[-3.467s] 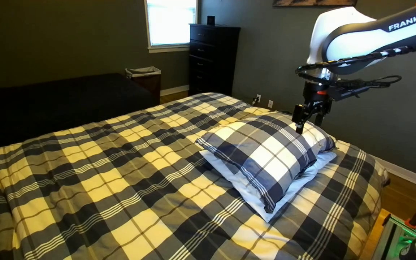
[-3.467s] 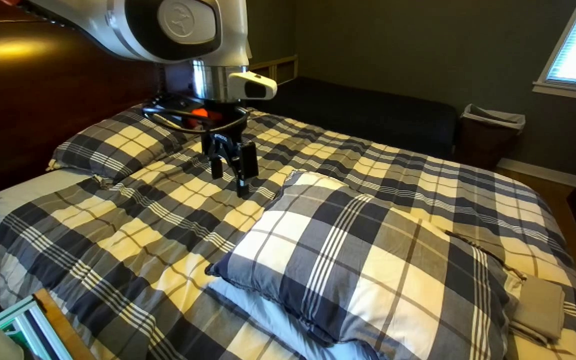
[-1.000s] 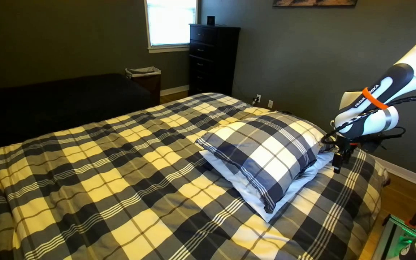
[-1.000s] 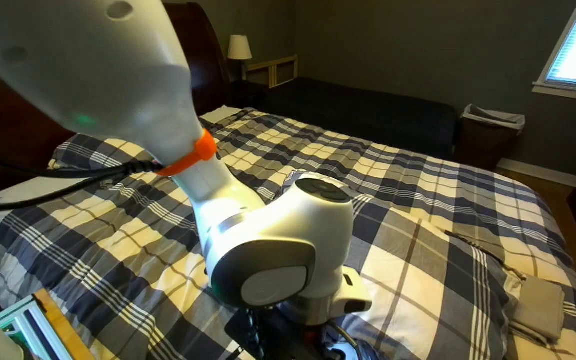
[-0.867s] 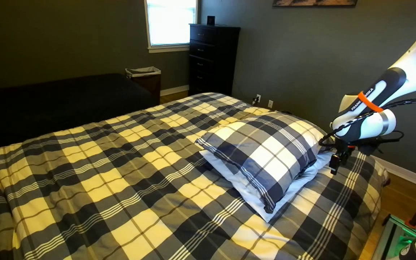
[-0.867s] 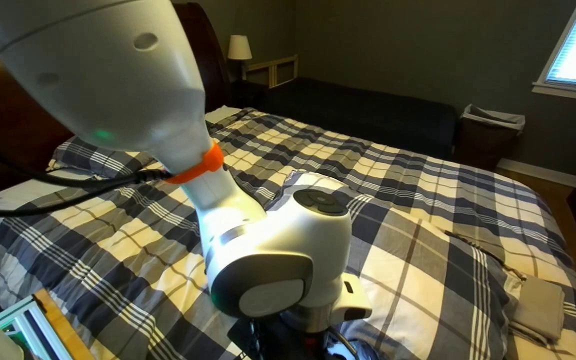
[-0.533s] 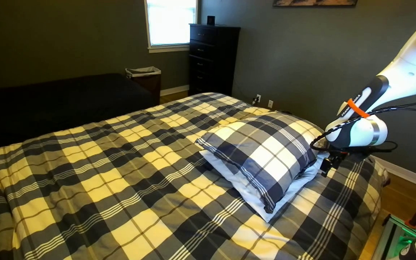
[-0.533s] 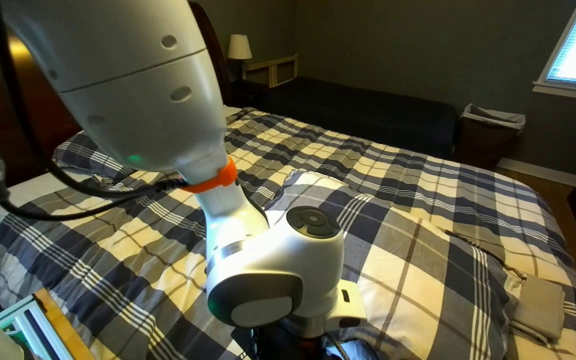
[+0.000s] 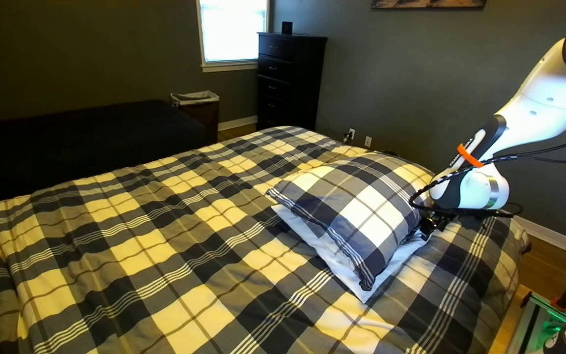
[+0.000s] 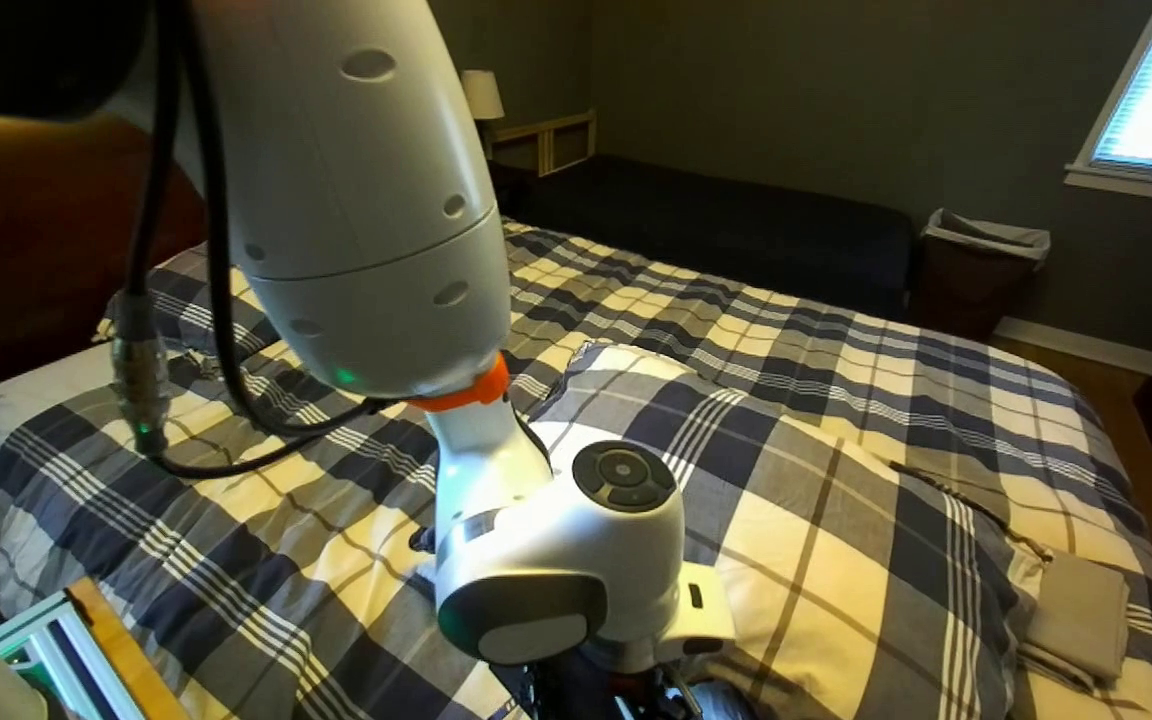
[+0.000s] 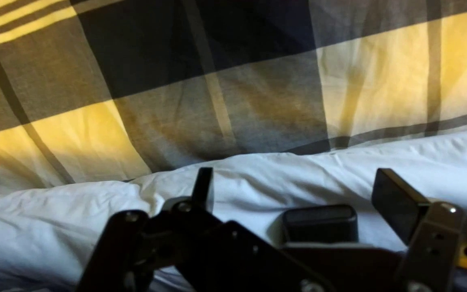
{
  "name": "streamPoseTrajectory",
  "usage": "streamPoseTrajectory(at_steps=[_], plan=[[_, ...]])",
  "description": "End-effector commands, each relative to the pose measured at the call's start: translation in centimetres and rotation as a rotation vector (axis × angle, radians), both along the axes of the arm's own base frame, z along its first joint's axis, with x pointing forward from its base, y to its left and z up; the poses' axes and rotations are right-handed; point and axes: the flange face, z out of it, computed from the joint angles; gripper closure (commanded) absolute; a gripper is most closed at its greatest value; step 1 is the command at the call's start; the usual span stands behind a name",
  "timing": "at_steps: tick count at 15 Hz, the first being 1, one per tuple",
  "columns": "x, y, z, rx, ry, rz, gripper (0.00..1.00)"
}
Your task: Put the remote on the bed
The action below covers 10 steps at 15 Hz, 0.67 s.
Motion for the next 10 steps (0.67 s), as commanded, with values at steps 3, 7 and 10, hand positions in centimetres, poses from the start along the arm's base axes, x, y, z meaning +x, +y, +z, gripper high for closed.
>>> streamPoseTrajectory(at_steps=[3, 7, 10], plan=[[0.3, -0.3, -0.6, -0.005, 0.01, 0.006, 0.0], [1.3, -0.1, -1.7, -0.015, -0.011, 0.058, 0.0], [2.0, 0.7, -2.5, -0.004, -0.022, 0.094, 0.0]])
